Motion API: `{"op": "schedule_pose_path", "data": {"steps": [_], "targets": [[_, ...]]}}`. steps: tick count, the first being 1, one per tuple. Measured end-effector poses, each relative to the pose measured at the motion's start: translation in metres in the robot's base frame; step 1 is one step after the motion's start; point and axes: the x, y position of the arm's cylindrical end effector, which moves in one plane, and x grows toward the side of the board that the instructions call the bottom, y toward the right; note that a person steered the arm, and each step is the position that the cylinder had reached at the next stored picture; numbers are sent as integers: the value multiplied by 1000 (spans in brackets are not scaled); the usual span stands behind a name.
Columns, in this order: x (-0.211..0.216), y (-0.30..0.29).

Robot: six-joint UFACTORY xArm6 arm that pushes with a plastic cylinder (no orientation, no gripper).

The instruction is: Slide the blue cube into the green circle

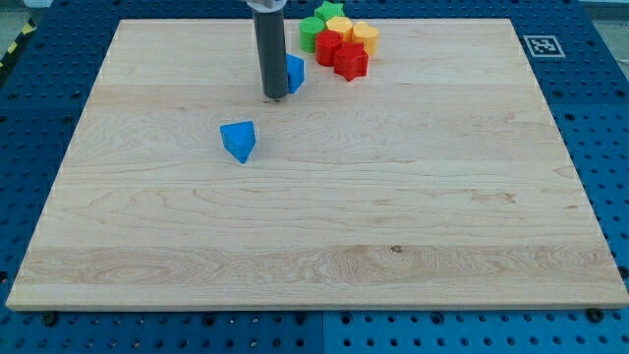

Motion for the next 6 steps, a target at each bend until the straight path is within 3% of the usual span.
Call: {"op": "schedule_pose_path", "data": {"steps": [3,6], "targets": [[-74,43],[-94,39]]}}
